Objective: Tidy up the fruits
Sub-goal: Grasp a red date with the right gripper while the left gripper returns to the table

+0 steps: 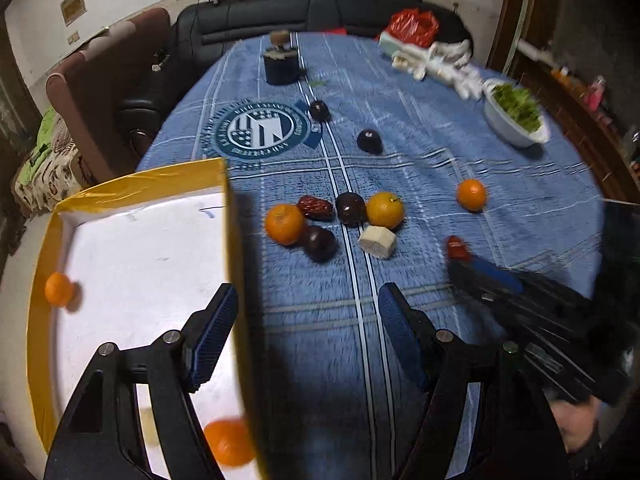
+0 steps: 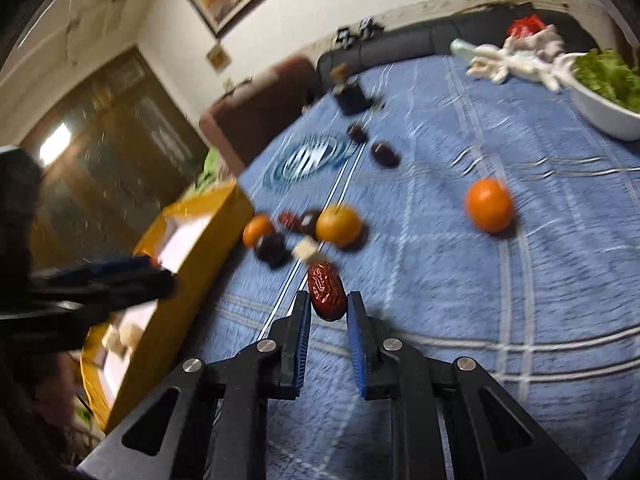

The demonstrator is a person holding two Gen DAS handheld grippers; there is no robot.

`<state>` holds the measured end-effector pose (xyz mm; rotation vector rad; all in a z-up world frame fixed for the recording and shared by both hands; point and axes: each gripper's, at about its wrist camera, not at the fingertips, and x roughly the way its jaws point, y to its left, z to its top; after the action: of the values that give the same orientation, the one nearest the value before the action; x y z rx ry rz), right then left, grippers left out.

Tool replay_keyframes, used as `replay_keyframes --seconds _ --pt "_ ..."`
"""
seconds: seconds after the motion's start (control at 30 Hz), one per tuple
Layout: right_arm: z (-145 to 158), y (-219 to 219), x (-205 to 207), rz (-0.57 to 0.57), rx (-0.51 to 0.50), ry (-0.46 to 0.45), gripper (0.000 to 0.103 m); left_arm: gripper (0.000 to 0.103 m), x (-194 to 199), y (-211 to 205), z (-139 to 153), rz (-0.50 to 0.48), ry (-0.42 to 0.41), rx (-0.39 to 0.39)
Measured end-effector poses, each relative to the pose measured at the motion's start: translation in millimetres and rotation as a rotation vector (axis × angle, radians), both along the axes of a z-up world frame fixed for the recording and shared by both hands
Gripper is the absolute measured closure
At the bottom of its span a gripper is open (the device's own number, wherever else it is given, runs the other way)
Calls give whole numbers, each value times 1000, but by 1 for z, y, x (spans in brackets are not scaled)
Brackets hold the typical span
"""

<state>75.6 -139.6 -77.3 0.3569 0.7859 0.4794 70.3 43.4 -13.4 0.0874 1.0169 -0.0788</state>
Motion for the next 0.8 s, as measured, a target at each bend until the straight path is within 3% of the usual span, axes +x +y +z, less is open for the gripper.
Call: replay_keyframes --seconds 0.3,0.57,0.7,0.8 --pt "9 -23 -1 -43 90 -2 85 33 44 -11 -39 70 106 38" --pt "16 -28 -2 -55 109 -18 85 37 63 -20 -47 56 73 96" --pt "15 -31 0 -74 118 -14 85 61 54 -18 -46 46 56 89" --pt "16 -31 0 -82 107 -21 85 88 52 -22 -47 1 60 64"
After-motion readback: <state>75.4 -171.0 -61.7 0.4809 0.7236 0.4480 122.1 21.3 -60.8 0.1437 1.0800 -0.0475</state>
